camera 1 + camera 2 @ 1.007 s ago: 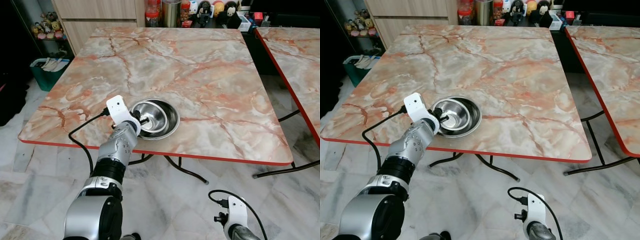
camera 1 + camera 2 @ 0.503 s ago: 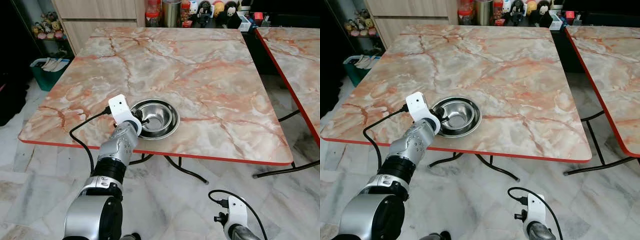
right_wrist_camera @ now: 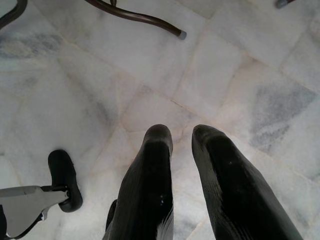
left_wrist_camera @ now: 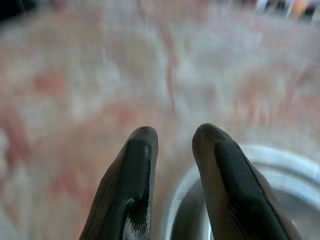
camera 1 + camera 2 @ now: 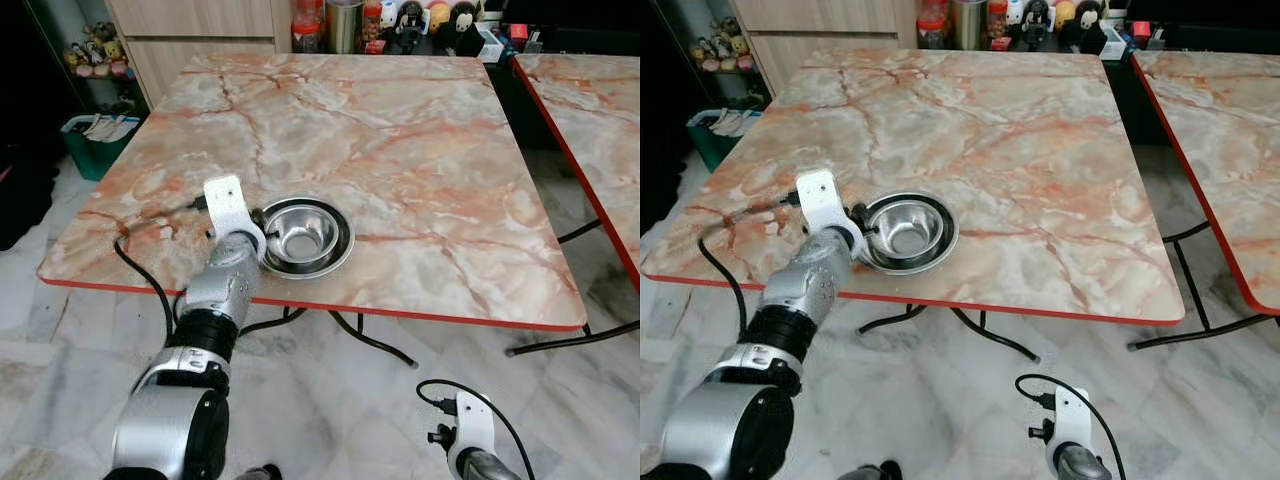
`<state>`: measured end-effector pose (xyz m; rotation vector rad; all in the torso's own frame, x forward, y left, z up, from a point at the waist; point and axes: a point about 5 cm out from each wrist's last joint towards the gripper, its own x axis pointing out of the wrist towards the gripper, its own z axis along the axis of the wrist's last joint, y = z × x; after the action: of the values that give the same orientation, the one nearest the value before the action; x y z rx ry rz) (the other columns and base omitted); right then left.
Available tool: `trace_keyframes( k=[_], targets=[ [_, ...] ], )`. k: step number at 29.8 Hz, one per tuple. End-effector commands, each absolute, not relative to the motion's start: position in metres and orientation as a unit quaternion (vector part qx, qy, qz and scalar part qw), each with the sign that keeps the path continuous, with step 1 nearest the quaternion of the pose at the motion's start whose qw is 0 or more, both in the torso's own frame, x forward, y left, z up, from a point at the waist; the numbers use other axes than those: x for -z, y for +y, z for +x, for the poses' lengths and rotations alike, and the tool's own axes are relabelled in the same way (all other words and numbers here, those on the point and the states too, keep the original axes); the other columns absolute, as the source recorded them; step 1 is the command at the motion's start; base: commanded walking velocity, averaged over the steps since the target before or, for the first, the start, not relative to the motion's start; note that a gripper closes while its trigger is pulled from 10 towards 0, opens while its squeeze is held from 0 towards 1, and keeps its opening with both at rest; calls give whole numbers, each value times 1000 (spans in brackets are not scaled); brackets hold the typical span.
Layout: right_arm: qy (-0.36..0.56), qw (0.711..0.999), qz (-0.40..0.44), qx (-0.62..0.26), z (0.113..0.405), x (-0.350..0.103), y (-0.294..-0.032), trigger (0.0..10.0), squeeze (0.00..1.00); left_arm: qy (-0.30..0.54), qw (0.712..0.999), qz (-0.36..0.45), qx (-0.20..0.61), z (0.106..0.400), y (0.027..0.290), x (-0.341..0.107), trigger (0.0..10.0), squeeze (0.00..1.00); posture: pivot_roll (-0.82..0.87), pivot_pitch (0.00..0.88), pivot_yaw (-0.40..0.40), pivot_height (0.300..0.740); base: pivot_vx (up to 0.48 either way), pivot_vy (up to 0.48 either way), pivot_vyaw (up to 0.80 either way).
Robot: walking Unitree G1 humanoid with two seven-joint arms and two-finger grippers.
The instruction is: Setting the table
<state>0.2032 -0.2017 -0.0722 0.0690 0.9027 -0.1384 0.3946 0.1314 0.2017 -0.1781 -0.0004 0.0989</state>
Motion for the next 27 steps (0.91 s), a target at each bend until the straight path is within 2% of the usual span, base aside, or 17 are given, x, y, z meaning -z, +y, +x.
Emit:
trace_keyframes(
  k=[1,7,9,11,12,14,16,17,18,20,23,24,25,26,27],
  targets=[
    [440,895,37,68,201,74,-201,10000,0,-36,996,-79,-34,395,127,-219,10000,0,29,121,21,736,0,0,0],
    [440,895,36,68,201,74,-201,10000,0,-78,991,-105,-20,393,130,-235,10000,0,27,122,19,736,0,0,0],
    [440,895,36,68,201,73,-201,10000,0,-94,992,-80,-30,392,139,-237,10000,0,26,121,20,736,0,0,0],
    [439,895,36,68,202,73,-201,10000,0,-91,994,-28,-59,390,159,-229,10000,0,27,119,20,736,0,0,0],
    [439,895,36,68,202,73,-201,10000,0,-91,994,-28,-59,390,159,-229,10000,0,27,119,20,736,0,0,0],
    [439,895,36,67,202,73,-200,10000,0,-86,993,21,-84,387,178,-220,10000,0,26,120,21,736,0,0,0],
    [439,895,36,67,202,73,-200,10000,0,-75,985,70,-136,380,211,-209,10000,0,26,120,21,736,0,0,0],
    [439,895,36,67,202,73,-200,10000,0,-75,985,70,-136,380,211,-209,10000,0,26,120,21,736,0,0,0],
    [439,895,36,68,202,73,-200,10000,0,-62,975,87,-195,370,242,-199,10000,0,32,121,20,736,0,0,0],
    [439,895,37,68,202,73,-201,10000,0,-51,959,101,-261,356,277,-188,10000,0,35,121,18,736,0,0,0],
    [439,895,37,68,202,73,-201,10000,0,-48,953,108,-279,352,286,-186,10000,0,35,121,18,736,0,0,0],
    [439,895,37,68,202,73,-201,10000,0,-39,943,129,-305,343,300,-179,10000,0,36,121,18,736,0,0,0],
    [439,895,37,68,202,73,-201,10000,0,-39,943,129,-305,343,300,-179,10000,0,36,121,18,736,0,0,0],
    [439,895,37,68,201,73,-201,10000,0,-23,930,148,-335,332,315,-170,10000,0,36,121,19,736,0,0,0],
    [439,895,37,68,201,73,-201,10000,0,-23,930,148,-335,332,315,-170,10000,0,36,121,19,736,0,0,0]
  ],
)
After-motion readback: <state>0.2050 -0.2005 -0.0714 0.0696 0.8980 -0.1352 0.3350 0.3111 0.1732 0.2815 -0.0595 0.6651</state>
